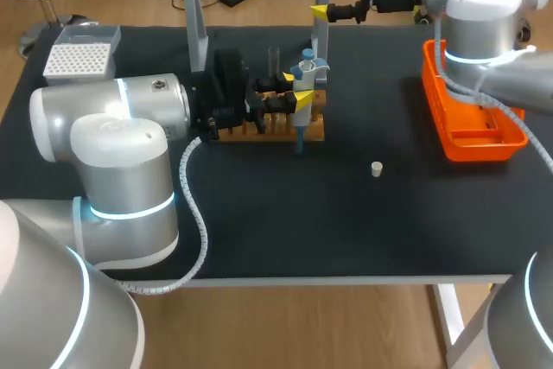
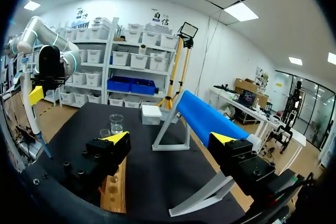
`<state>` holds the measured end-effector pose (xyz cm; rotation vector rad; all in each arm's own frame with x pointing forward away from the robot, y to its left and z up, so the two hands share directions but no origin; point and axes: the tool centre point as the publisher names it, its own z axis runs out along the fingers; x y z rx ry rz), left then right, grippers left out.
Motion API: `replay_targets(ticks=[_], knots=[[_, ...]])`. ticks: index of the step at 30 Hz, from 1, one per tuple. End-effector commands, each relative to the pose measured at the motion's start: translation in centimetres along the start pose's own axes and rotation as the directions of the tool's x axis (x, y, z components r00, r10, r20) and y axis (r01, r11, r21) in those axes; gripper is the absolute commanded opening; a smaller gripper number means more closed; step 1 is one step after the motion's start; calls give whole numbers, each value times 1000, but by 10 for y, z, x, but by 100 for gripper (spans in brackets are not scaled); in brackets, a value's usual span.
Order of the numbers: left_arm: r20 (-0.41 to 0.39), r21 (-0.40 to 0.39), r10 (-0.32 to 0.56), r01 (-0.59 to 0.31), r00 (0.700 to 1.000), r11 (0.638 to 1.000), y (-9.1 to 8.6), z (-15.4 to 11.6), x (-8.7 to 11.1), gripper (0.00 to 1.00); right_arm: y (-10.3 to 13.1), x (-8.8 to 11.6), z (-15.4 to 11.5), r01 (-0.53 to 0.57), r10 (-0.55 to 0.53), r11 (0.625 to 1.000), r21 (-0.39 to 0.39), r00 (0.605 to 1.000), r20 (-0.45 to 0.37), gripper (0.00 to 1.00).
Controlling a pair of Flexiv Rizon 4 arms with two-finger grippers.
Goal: Invert the test tube, pick up the pipette, mount the tip to pipette, aspirate from beaker and dispense into the tube, eject the tip, return the pipette, and cap with the stopper.
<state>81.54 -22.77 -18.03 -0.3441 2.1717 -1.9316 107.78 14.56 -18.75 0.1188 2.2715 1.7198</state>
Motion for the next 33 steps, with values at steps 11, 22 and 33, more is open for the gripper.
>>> replay_targets(ticks=[11,22,33], knots=[[50,-7,-6,6,999,1000,2,-14,-12,0,0,-2,0,0,0,1000,1,1000,-5,100],[203,-67,-31,46,979,997,5,-81,-73,0,0,-2,0,0,0,1000,1,1000,-5,100],[309,-123,-43,85,950,989,3,-119,-133,0,0,-2,0,0,0,1000,1,1000,-5,100]])
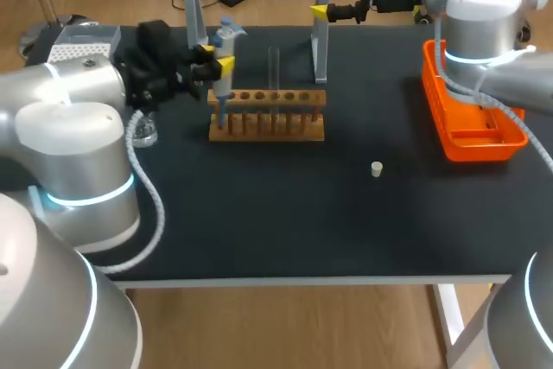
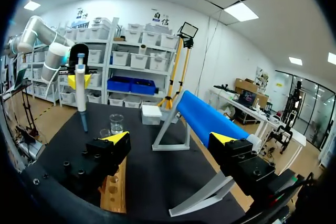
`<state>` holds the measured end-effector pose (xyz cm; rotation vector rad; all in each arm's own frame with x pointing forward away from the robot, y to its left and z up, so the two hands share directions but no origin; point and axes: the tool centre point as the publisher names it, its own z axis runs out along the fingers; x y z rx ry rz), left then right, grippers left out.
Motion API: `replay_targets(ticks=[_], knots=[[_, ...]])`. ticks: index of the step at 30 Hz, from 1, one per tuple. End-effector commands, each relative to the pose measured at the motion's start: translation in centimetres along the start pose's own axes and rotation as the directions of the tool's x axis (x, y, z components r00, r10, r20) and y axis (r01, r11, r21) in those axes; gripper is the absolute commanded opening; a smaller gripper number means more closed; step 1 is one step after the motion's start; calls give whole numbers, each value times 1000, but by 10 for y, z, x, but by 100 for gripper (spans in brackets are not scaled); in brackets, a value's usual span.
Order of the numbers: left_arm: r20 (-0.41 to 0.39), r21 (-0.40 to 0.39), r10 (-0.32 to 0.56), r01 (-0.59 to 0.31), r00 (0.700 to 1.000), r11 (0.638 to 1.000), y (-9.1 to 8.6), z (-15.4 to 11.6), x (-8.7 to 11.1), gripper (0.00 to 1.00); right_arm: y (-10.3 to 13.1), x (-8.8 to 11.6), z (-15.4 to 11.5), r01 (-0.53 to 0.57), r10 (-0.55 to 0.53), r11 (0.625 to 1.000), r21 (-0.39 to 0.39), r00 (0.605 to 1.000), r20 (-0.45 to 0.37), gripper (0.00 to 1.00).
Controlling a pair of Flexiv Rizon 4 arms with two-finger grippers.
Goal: Invert the test tube, pick up the pipette, mount the tip to pipette, aspirate from beaker and dispense into the tube, eject the tip, return the pipette, and cap with the stopper.
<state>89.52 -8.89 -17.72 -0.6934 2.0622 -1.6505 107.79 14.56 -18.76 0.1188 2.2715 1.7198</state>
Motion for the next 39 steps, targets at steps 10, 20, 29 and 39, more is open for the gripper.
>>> replay_targets(ticks=[10,20,29,39], knots=[[76,-70,-48,54,996,996,-8,-3,-58,0,0,-2,0,0,0,1000,1,1000,-5,100],[196,-130,-90,116,976,985,-19,6,-97,0,0,-2,0,0,0,1000,1,1000,-5,100],[292,-173,-125,181,948,968,-30,22,-117,0,0,-2,0,0,0,1000,1,1000,-5,100],[363,-166,-159,232,918,959,-37,45,-127,0,0,-2,0,0,0,1000,1,1000,-5,100]])
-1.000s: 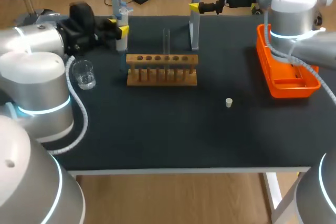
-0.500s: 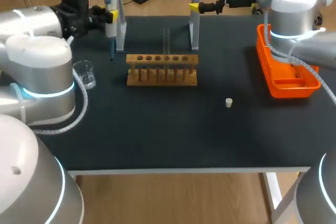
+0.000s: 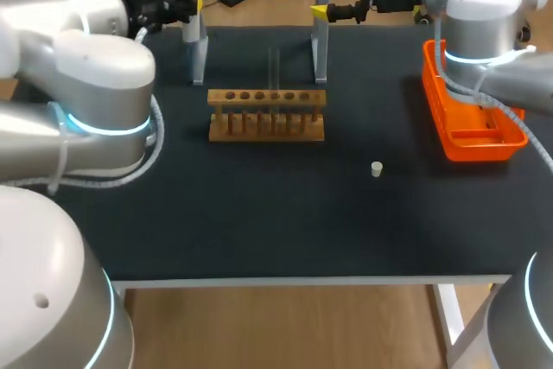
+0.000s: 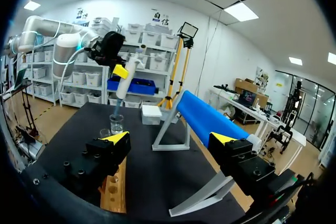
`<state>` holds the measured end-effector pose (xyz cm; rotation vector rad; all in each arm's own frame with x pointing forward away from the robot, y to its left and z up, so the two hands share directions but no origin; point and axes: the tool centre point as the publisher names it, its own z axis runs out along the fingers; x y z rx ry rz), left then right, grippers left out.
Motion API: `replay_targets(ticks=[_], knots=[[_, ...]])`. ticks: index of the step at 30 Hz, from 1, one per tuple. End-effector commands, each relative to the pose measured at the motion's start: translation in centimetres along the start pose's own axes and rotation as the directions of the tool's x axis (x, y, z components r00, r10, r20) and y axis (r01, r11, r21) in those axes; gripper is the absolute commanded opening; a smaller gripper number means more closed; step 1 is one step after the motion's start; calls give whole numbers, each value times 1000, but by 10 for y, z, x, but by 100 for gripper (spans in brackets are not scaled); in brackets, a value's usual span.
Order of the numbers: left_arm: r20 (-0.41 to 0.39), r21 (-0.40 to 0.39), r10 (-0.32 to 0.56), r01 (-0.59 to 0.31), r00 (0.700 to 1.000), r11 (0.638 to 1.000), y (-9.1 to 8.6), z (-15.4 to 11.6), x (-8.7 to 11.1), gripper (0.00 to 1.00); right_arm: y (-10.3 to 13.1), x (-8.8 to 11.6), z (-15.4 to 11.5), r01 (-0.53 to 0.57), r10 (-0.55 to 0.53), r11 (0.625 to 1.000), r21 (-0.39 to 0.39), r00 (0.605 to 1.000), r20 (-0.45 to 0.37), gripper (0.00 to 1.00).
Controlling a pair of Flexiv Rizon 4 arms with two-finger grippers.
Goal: Invert the test tube, pick up the pipette, mount the tip to pipette, aspirate from beaker and dispense into the tube, eject the tip, return the pipette, and cap with the stopper.
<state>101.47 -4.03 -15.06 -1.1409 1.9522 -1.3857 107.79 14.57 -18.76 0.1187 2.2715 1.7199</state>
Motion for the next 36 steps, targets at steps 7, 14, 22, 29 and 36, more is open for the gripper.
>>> replay_targets(ticks=[7,14,22,29,36], knots=[[113,-69,-43,51,993,996,-13,33,-3,0,0,-2,0,0,0,1000,1,1000,-5,100],[160,-98,-37,54,986,994,-17,56,-15,0,0,-2,0,0,0,1000,1,1000,-5,100],[197,-116,-38,62,980,991,-23,77,-27,0,0,-2,0,0,0,1000,1,1000,-5,100],[227,-132,-40,72,973,989,-26,88,-36,0,0,-2,0,0,0,1000,1,1000,-5,100],[256,-149,-44,84,966,985,-26,100,-43,0,0,-2,0,0,0,1000,1,1000,-5,100]])
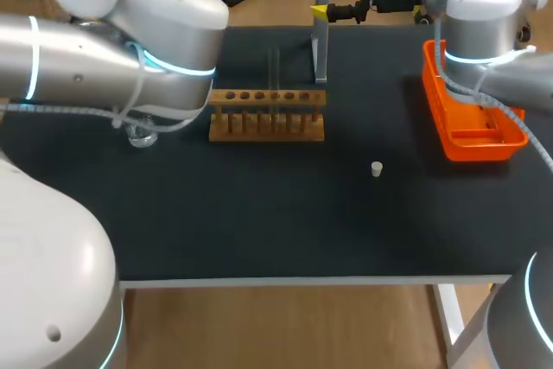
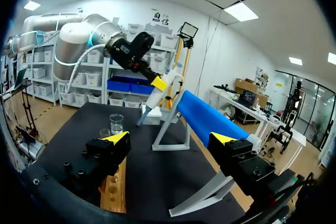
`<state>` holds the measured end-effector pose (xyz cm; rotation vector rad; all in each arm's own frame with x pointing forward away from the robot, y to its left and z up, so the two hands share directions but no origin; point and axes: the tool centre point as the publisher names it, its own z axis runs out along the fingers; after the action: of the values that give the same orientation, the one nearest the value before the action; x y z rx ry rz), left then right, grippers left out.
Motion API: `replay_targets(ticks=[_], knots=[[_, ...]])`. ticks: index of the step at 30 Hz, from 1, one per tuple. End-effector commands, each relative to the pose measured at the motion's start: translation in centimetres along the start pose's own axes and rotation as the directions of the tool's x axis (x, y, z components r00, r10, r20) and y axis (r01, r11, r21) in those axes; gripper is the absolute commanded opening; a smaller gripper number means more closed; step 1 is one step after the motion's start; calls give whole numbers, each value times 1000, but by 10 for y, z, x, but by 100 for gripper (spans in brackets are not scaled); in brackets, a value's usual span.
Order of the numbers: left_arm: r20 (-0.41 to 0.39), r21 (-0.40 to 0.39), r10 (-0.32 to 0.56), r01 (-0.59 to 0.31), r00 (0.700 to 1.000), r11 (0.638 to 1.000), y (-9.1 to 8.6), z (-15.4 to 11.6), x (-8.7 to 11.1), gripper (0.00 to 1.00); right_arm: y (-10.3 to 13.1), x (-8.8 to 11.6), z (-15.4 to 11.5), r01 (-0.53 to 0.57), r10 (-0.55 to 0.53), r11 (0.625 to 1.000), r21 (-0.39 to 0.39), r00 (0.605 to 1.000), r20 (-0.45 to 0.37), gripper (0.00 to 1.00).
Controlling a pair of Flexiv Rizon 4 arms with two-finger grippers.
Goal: Invert the test tube, pick up the pipette, mount the tip to pipette, aspirate from beaker and dispense into the tube, eject the tip, return the pipette, and cap with the stopper.
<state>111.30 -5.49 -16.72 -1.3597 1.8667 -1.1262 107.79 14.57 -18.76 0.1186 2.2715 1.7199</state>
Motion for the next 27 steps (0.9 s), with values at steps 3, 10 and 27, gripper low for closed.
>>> replay_targets(ticks=[3,10,27], knots=[[31,-49,-4,6,1000,999,-8,16,0,0,0,-2,0,0,0,1000,1,1000,-5,100],[44,-76,9,-6,999,997,-14,28,0,0,0,-2,0,0,0,1000,1,1000,-5,100],[89,-135,0,12,996,991,-13,47,-10,0,0,-2,0,0,0,1000,1,1000,-5,100]])
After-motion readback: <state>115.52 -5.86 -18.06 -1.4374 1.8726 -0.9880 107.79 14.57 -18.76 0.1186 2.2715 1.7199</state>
